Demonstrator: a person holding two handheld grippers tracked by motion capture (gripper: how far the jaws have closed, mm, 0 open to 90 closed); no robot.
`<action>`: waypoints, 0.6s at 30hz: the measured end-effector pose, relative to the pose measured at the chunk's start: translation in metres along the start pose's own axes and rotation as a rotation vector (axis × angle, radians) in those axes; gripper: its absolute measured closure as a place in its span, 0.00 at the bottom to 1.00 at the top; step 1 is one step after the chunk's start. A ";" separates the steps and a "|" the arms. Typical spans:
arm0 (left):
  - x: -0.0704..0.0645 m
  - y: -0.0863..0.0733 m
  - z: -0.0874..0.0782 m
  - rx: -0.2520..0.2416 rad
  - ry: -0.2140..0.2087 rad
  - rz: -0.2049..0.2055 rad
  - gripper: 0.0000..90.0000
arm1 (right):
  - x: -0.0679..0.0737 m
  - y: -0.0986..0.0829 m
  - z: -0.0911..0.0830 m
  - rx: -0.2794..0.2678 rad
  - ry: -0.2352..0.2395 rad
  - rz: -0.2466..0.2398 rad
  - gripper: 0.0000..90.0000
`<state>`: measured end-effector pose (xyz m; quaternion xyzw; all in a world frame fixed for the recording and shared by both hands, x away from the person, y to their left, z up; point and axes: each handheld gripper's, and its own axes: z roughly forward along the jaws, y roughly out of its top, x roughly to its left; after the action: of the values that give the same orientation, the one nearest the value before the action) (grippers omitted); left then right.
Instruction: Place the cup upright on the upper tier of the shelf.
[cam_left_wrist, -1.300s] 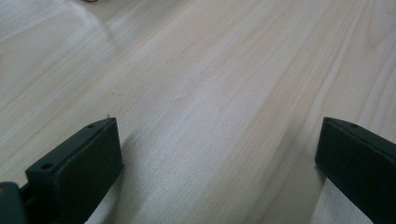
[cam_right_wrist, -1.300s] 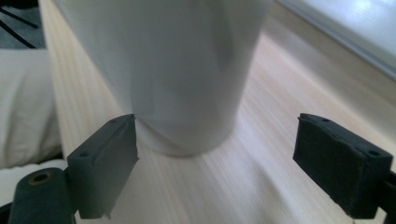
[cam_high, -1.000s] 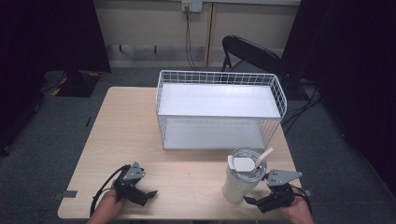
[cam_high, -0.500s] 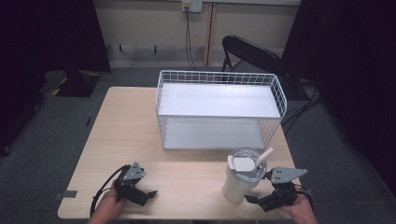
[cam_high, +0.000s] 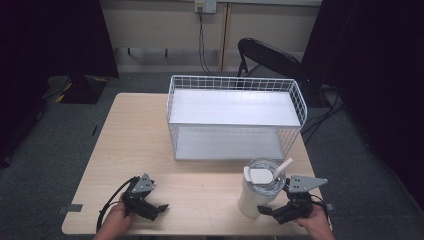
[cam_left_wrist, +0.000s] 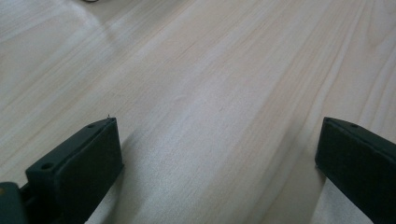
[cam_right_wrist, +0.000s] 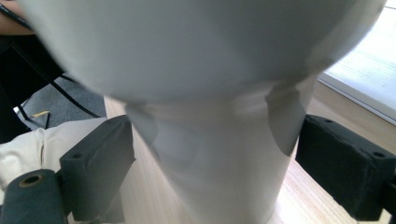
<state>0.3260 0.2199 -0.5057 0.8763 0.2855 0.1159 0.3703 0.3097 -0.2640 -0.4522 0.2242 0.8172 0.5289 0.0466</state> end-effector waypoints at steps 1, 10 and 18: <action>0.000 0.000 0.000 0.000 0.000 0.000 0.00 | 0.000 0.000 0.002 -0.001 0.003 0.006 0.10; 0.000 0.000 0.000 0.000 0.000 0.000 0.00 | 0.000 -0.002 0.008 -0.030 -0.001 -0.003 0.08; 0.000 0.000 0.000 0.000 0.000 0.000 0.00 | 0.001 -0.002 0.013 -0.057 -0.013 -0.019 0.07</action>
<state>0.3260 0.2199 -0.5057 0.8764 0.2855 0.1159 0.3702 0.3122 -0.2536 -0.4596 0.2185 0.8037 0.5498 0.0634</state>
